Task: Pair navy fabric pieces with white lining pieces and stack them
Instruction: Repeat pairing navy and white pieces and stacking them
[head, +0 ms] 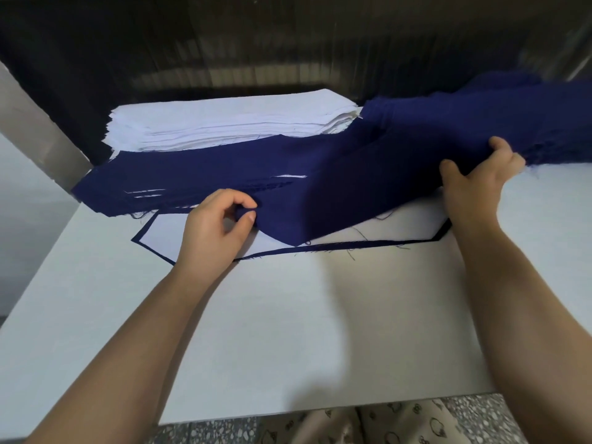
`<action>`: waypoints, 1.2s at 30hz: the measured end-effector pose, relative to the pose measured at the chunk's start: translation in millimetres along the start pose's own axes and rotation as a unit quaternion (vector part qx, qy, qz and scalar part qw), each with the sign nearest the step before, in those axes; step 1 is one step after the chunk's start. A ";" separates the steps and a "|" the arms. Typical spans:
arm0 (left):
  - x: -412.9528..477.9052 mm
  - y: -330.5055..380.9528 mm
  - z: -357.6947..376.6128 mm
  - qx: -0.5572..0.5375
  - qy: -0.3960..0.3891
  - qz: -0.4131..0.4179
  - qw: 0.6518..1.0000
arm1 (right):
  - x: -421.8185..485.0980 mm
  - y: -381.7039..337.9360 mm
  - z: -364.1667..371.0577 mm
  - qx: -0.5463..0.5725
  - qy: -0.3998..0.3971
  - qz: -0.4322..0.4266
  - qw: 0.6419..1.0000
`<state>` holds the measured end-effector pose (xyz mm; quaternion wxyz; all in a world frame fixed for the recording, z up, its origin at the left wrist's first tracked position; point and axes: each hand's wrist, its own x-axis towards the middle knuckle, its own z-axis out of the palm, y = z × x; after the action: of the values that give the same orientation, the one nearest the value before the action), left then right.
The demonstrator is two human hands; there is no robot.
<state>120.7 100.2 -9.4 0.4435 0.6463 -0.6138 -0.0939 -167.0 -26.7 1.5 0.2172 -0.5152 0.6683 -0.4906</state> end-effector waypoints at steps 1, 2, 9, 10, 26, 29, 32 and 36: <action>-0.6 0.6 0.2 -0.013 -0.001 -0.004 1.000 | 0.4 0.2 0.0 0.010 0.003 -0.004 1.000; -1.7 1.3 0.0 -0.030 0.001 -0.008 1.000 | 1.1 0.3 -0.2 0.024 0.010 -0.010 1.000; -0.1 6.2 -4.7 -0.104 0.084 -0.060 0.989 | 5.4 0.7 -4.7 0.135 0.103 -0.054 0.984; 1.2 5.5 -6.6 -0.108 0.097 -0.068 0.987 | 3.5 0.0 -6.1 0.142 0.103 -0.065 0.982; 3.0 -28.1 -53.0 -0.192 0.184 -0.212 0.941 | -13.2 5.3 -5.6 0.089 -0.098 -0.060 0.989; 0.9 -30.7 -51.1 -0.128 0.170 -0.220 0.952 | -13.5 8.3 -5.5 0.036 -0.114 -0.074 0.990; 0.1 -34.3 -53.2 -0.039 0.150 -0.211 0.965 | -15.6 5.3 -6.9 0.025 -0.134 -0.084 0.987; 0.5 -36.2 -56.9 0.020 0.145 -0.196 0.970 | -18.0 1.4 -9.4 0.042 -0.129 -0.101 0.986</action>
<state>184.4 120.5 -0.6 0.4877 0.7695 -0.4062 -0.0715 -168.4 -6.5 0.4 0.2727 -0.6294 0.5581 -0.4669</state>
